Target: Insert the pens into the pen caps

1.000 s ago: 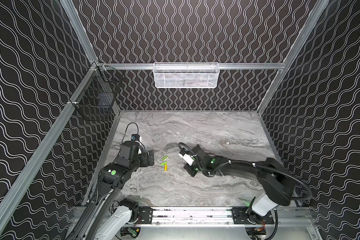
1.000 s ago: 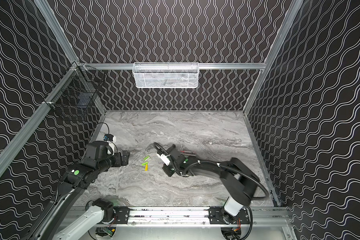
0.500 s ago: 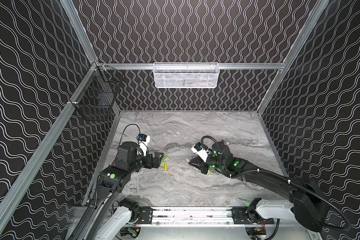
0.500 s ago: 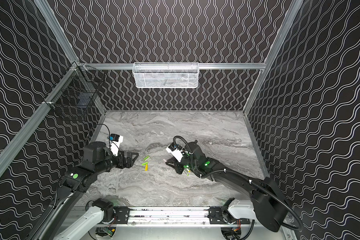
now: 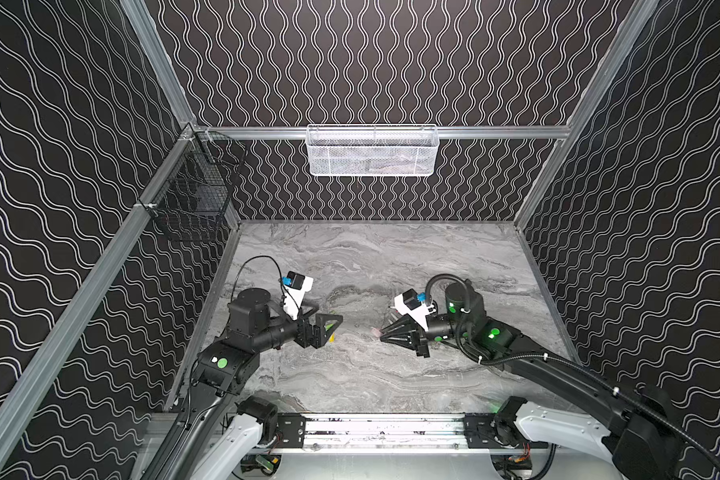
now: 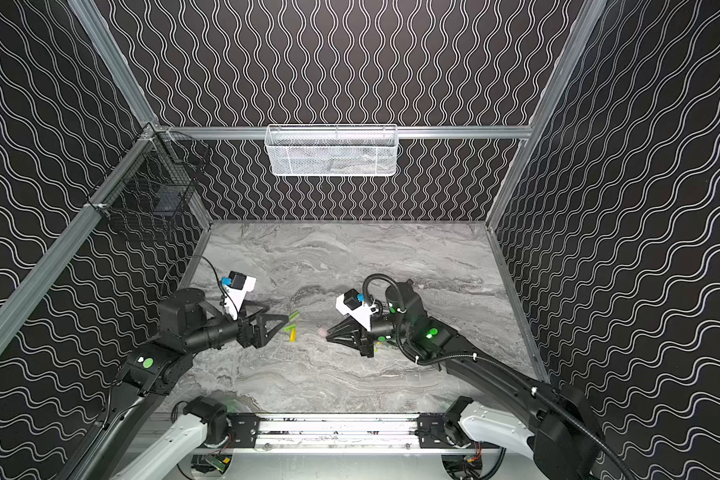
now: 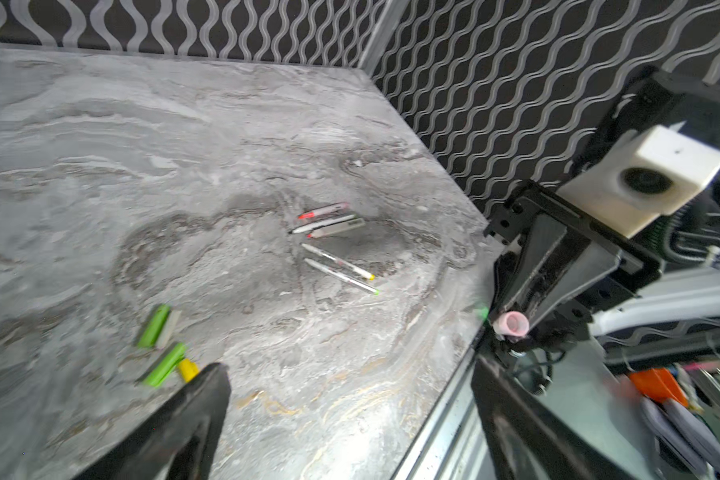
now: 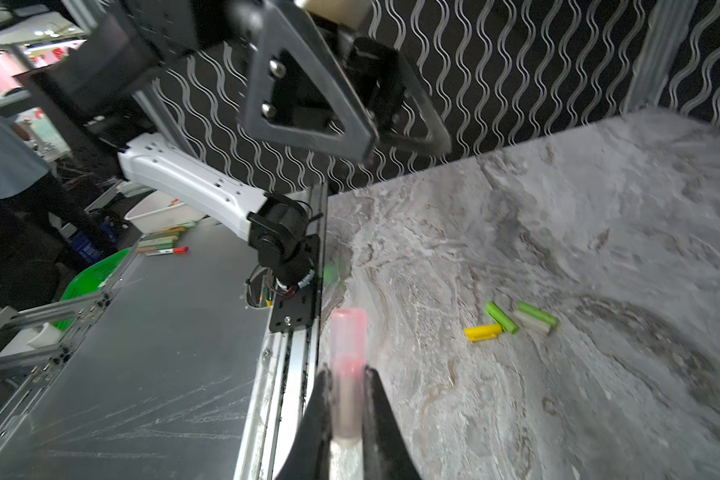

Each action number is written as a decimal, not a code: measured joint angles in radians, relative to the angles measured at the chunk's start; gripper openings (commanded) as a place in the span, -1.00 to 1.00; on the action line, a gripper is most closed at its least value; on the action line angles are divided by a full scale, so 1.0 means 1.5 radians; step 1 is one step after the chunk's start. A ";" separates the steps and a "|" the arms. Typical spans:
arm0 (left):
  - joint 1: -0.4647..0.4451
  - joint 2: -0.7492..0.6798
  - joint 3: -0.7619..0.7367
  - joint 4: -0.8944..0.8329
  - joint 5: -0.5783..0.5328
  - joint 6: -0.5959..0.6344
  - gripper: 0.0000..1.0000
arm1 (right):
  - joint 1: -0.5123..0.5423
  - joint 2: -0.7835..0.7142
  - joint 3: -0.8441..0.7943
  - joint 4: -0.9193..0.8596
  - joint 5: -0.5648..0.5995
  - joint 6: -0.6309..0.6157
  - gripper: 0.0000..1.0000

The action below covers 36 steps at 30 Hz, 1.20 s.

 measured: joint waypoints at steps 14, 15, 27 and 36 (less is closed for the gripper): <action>-0.071 -0.001 -0.021 0.077 0.179 -0.003 0.84 | 0.001 0.019 0.060 -0.034 -0.116 -0.047 -0.93; -0.077 0.000 -0.021 0.076 0.181 -0.003 0.84 | 0.001 0.020 0.061 -0.037 -0.119 -0.048 -0.93; -0.102 0.007 -0.012 0.058 0.153 -0.001 0.87 | 0.008 0.039 0.074 -0.060 -0.131 -0.060 -0.92; -0.101 0.025 0.047 -0.081 -0.292 0.014 0.97 | 0.012 0.171 0.090 -0.105 0.056 -0.016 -0.87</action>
